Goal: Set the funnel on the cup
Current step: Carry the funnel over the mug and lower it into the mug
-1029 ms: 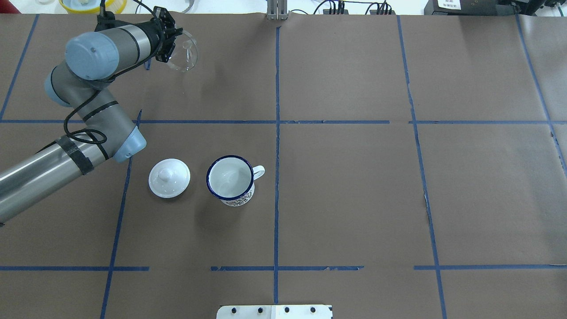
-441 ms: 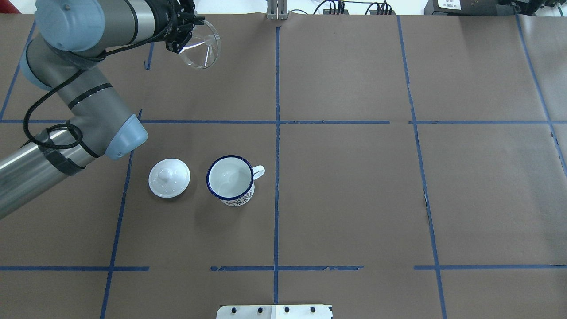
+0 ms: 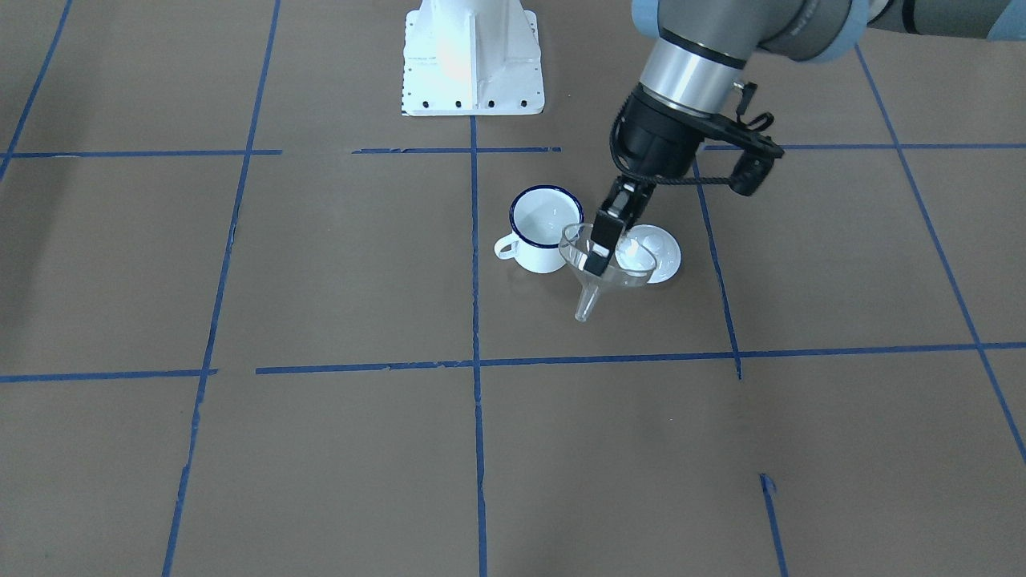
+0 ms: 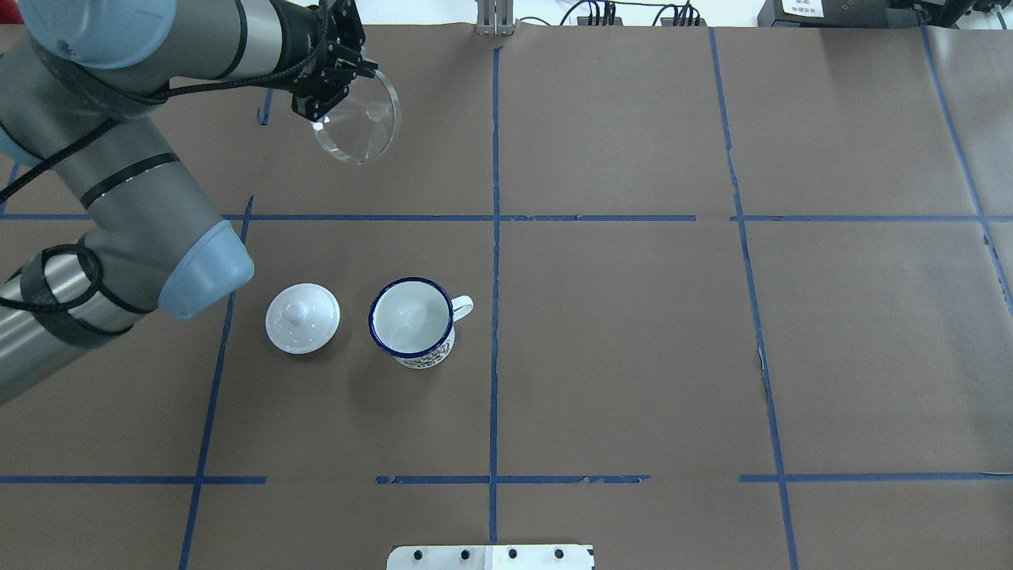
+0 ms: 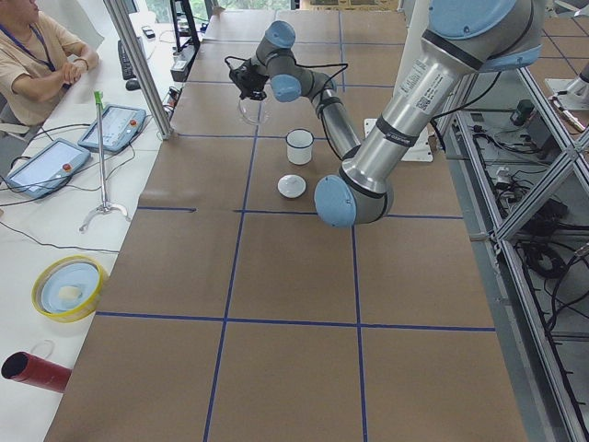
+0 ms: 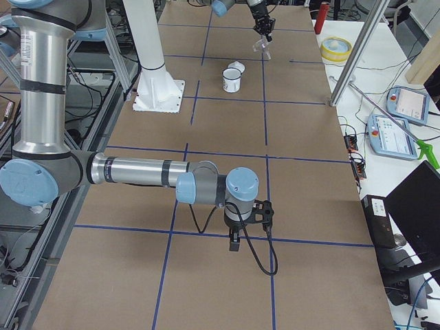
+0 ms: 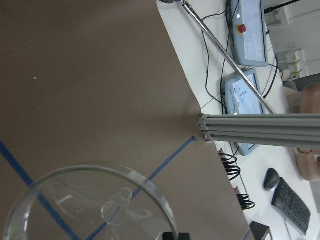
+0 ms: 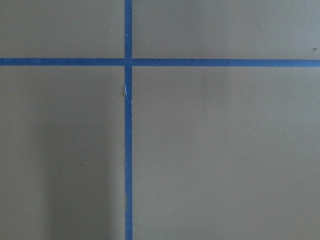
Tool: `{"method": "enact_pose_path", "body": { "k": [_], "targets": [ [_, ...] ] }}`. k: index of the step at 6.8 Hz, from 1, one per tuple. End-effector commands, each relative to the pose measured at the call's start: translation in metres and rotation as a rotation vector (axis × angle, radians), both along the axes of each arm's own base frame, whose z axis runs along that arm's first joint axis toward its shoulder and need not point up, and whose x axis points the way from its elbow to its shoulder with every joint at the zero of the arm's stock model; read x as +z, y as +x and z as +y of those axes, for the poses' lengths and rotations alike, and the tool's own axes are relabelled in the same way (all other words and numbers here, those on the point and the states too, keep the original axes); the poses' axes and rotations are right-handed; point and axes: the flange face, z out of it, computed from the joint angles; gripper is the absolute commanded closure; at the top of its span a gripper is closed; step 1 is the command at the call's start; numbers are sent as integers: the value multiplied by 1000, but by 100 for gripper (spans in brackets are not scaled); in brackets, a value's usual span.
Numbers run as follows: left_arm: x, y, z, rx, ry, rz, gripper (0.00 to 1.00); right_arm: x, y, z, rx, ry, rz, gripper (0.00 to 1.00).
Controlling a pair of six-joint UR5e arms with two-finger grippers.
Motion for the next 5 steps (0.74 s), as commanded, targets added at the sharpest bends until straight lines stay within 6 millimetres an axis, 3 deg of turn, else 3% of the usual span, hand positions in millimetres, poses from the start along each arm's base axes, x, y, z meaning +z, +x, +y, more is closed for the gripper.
{"method": "enact_pose_path", "body": {
  "k": [1, 2, 3, 5],
  "targets": [
    [-31, 29, 58, 220, -42, -190, 100, 0, 0, 0, 0, 0, 0, 0],
    [-43, 31, 64, 285, -58, -215, 100, 0, 0, 0, 0, 0, 0, 0],
    [-40, 44, 65, 350, -63, -279, 100, 0, 0, 0, 0, 0, 0, 0],
    [-38, 77, 45, 428, -32, -362, 100, 0, 0, 0, 0, 0, 0, 0]
  ]
}}
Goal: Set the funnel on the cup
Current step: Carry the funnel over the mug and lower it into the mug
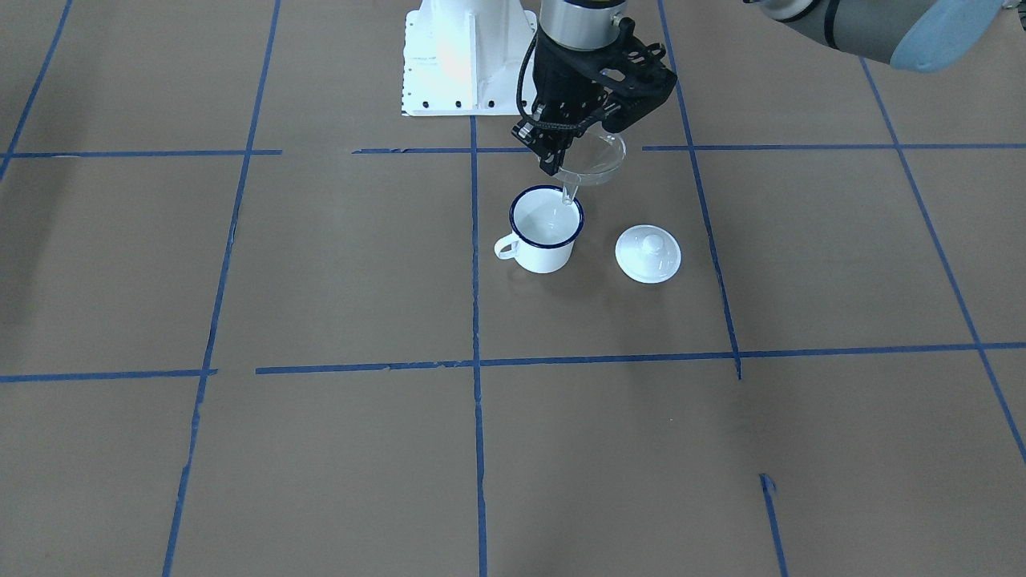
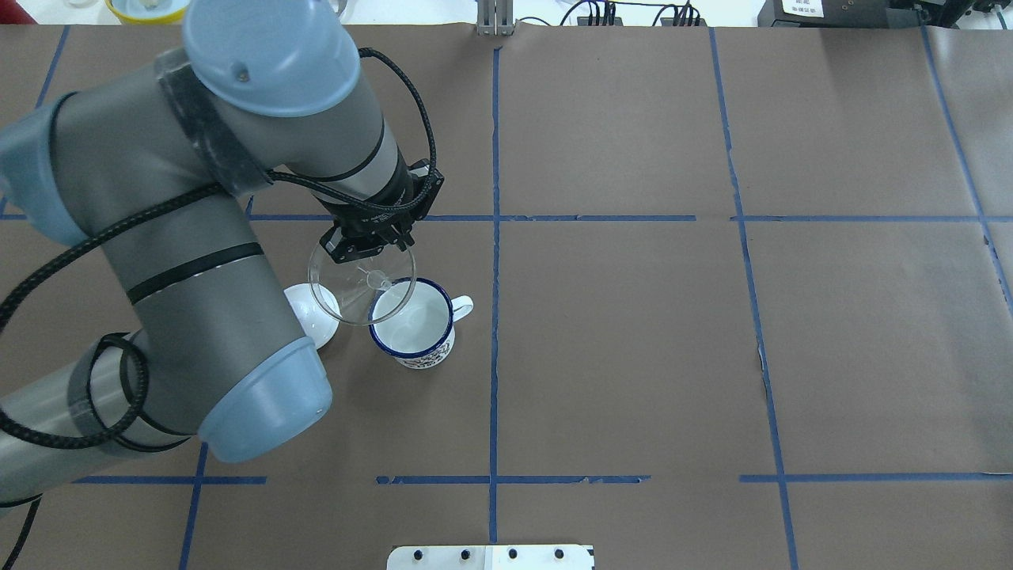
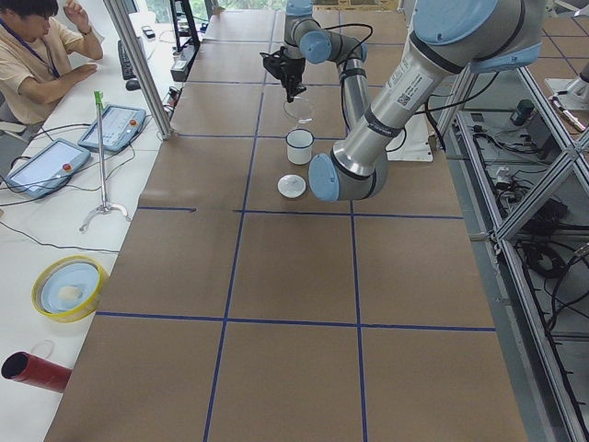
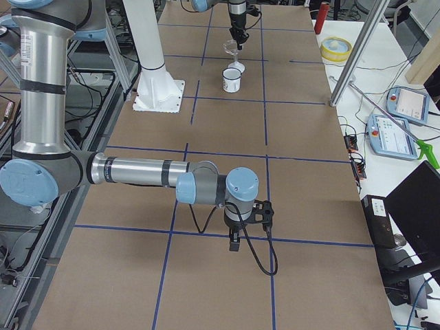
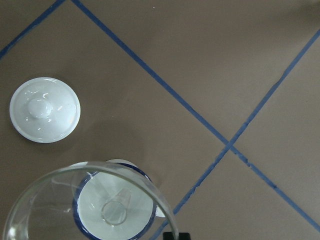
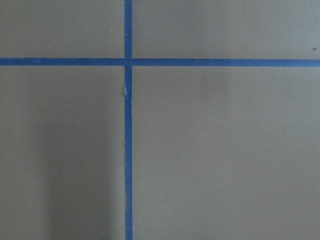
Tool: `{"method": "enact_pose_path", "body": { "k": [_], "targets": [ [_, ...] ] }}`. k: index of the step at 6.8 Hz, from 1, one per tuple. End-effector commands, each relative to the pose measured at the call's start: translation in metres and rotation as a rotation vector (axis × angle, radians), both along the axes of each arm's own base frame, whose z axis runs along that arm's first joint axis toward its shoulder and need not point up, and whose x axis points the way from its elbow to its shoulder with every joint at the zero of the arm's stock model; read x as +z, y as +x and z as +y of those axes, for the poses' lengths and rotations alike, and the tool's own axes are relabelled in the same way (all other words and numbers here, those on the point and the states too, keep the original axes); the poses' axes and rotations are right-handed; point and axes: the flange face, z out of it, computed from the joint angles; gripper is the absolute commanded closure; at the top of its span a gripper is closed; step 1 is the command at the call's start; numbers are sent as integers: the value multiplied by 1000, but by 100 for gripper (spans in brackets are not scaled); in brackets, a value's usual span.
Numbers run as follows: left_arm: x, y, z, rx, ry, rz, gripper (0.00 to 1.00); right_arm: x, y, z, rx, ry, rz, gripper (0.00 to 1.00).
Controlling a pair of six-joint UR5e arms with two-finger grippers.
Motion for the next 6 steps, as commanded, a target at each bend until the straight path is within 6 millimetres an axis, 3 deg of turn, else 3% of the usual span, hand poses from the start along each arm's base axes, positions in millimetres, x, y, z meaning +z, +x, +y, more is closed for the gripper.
{"method": "enact_pose_path", "body": {
  "k": [1, 2, 4, 6],
  "targets": [
    [5, 28, -17, 89, 20, -55, 100, 0, 0, 0, 0, 0, 0, 0],
    [10, 34, -19, 101, 20, -65, 100, 0, 0, 0, 0, 0, 0, 0],
    [27, 69, -29, 123, 35, -54, 100, 0, 0, 0, 0, 0, 0, 0],
    [36, 77, -28, 168, 49, -60, 100, 0, 0, 0, 0, 0, 0, 0]
  ]
}}
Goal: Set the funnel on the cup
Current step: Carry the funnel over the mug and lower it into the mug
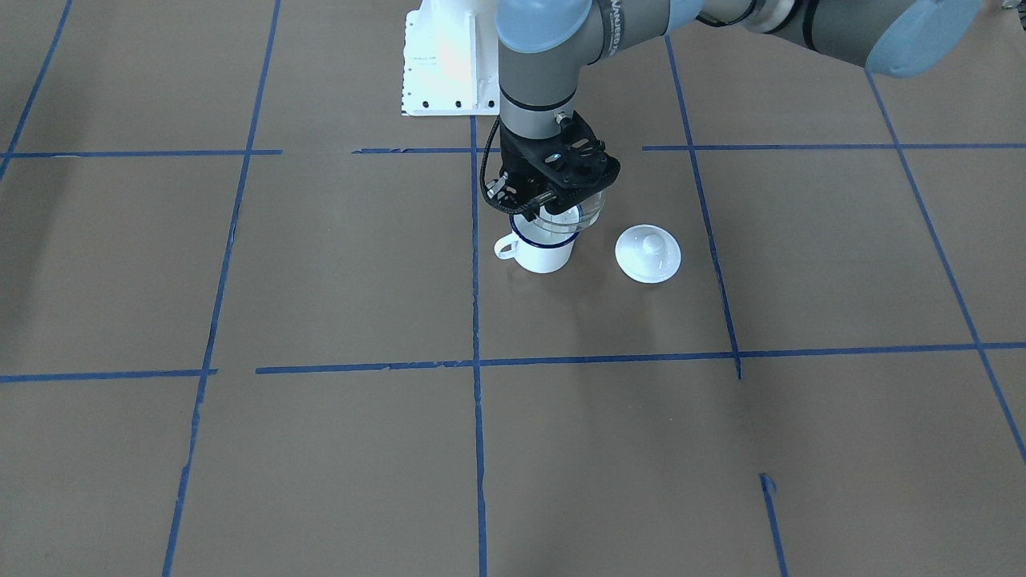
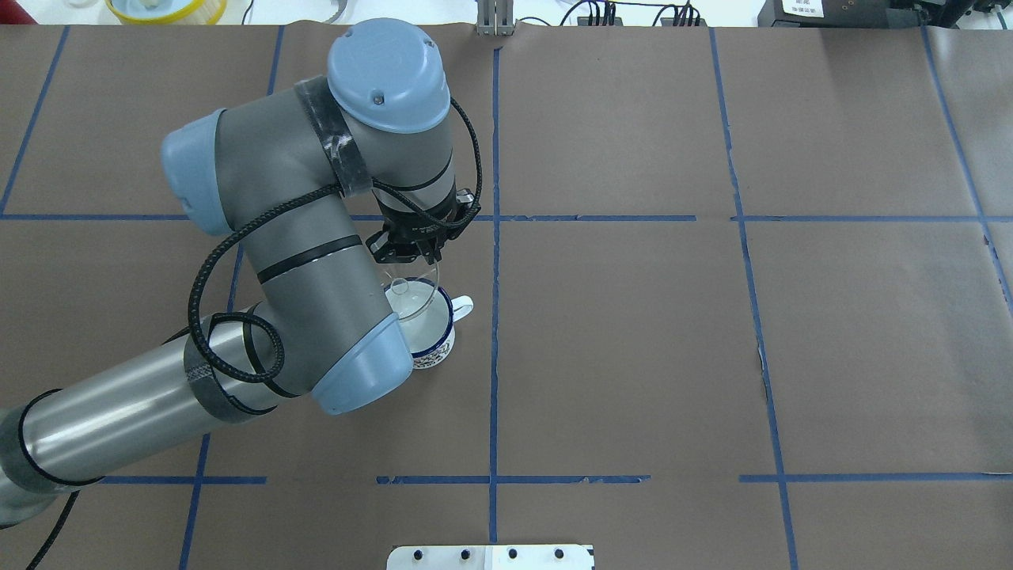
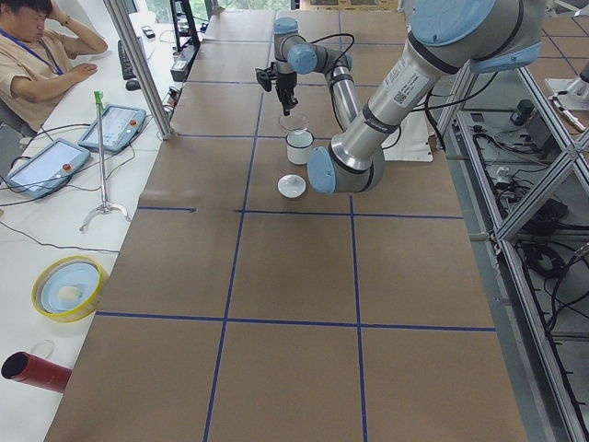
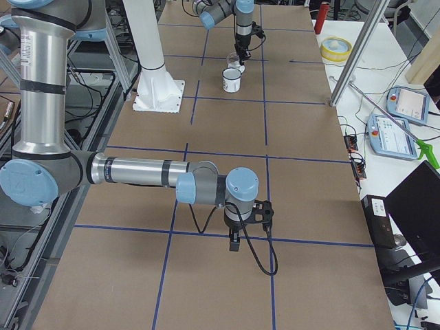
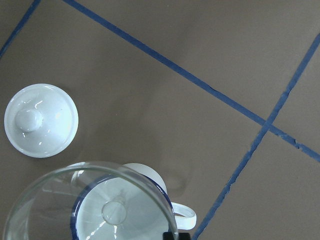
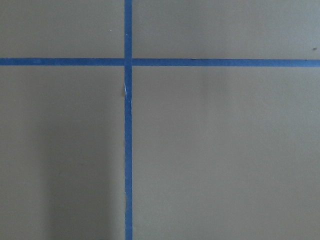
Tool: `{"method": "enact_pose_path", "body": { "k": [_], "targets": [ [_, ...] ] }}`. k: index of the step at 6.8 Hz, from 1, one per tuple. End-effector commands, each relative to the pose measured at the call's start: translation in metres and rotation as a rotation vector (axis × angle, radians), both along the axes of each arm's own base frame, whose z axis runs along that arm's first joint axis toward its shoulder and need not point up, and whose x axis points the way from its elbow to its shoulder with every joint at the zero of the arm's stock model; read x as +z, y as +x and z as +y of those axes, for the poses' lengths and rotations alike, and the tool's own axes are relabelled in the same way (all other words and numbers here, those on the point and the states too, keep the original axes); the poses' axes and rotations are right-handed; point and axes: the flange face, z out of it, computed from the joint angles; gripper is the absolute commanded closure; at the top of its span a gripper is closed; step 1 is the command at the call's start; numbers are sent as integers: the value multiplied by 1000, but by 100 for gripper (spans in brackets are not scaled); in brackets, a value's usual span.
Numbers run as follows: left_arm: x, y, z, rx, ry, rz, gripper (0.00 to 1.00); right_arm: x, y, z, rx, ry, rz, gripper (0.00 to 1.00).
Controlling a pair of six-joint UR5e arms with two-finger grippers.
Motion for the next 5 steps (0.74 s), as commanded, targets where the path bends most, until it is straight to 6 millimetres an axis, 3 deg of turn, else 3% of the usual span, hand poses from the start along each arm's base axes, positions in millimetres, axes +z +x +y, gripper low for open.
{"method": "enact_pose_path", "body": {
  "k": [1, 3, 5],
  "targets": [
    [6, 8, 3, 27, 1, -1, 100, 0, 0, 0, 0, 0, 0, 0],
    [9, 33, 28, 78, -2, -7, 100, 0, 0, 0, 0, 0, 0, 0],
    [21, 48, 22, 80, -7, -14, 100, 0, 0, 0, 0, 0, 0, 0]
  ]
}}
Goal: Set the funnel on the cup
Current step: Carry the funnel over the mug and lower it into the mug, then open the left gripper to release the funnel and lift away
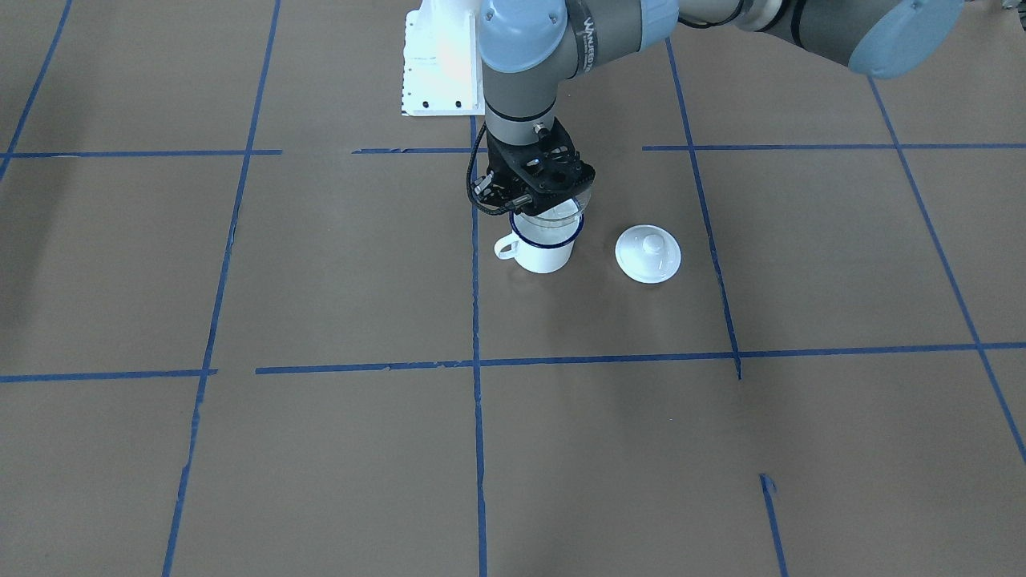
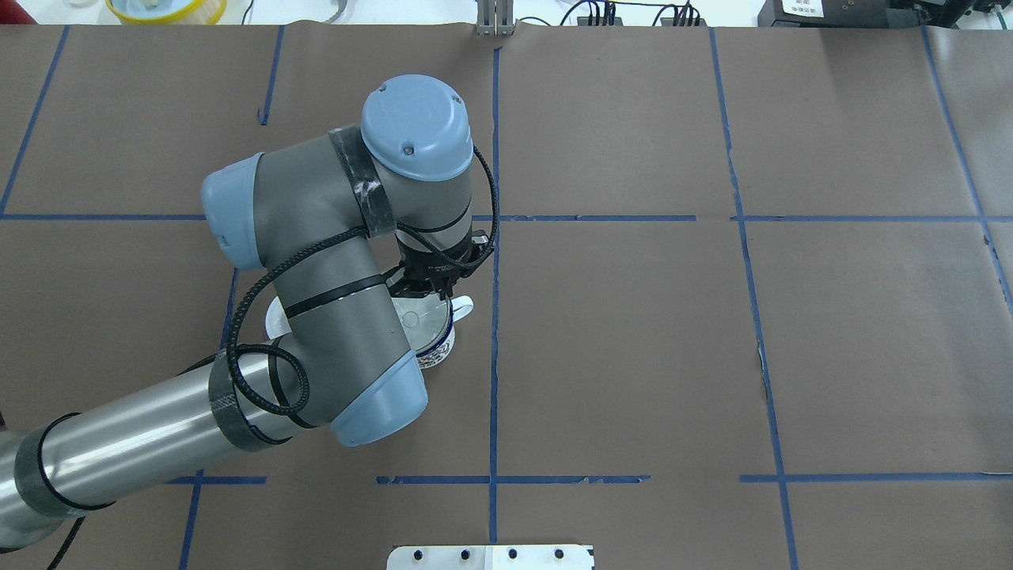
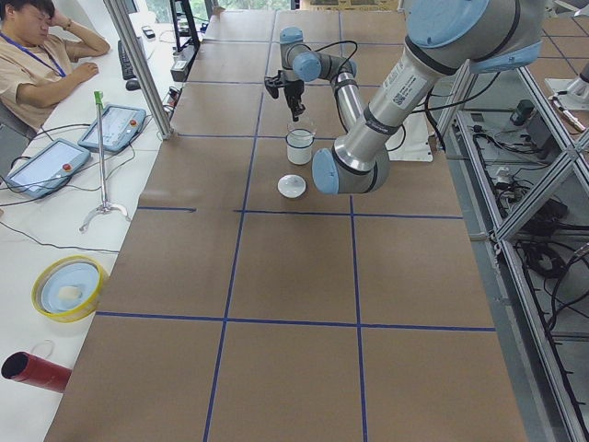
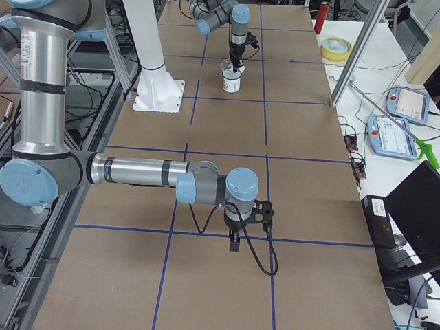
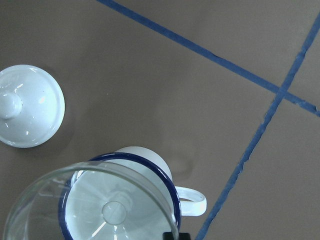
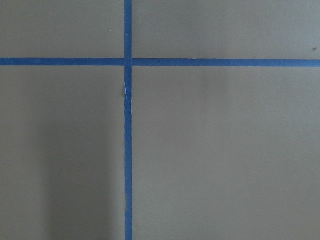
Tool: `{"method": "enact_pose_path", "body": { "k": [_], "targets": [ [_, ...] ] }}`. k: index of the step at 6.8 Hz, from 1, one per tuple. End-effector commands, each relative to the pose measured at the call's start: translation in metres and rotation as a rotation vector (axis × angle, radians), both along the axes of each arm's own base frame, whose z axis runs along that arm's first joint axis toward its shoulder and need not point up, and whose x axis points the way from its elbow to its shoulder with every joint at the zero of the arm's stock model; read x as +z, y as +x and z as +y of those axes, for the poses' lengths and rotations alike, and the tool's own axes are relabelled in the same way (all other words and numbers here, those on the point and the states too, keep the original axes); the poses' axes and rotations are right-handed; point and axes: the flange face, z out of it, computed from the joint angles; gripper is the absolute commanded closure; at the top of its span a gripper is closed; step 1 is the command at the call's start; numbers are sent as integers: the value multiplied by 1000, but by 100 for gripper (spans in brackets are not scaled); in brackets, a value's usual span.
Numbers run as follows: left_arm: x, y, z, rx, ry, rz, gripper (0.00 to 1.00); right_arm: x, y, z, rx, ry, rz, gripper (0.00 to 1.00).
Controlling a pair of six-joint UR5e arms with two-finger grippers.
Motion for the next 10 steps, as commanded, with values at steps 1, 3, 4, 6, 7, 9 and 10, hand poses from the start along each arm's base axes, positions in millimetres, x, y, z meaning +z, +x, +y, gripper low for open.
{"method": "enact_pose_path", "body": {
  "k": [1, 3, 4, 6, 7, 9, 10],
  "targets": [
    [13, 16, -5, 6, -2, -5, 100, 0, 0, 0, 0, 0, 0, 0],
    [13, 15, -7, 23, 18, -6, 100, 0, 0, 0, 0, 0, 0, 0],
    [16, 17, -7, 31, 19, -12, 100, 0, 0, 0, 0, 0, 0, 0],
    [17, 16, -8, 29, 19, -12, 74, 0, 0, 0, 0, 0, 0, 0],
    [17, 17, -7, 31, 19, -12, 48, 0, 0, 0, 0, 0, 0, 0],
    [14, 8, -9, 22, 37, -4, 0, 0, 0, 0, 0, 0, 0, 0],
    [3, -31, -14, 51, 127, 38, 0, 0, 0, 0, 0, 0, 0, 0]
  ]
}}
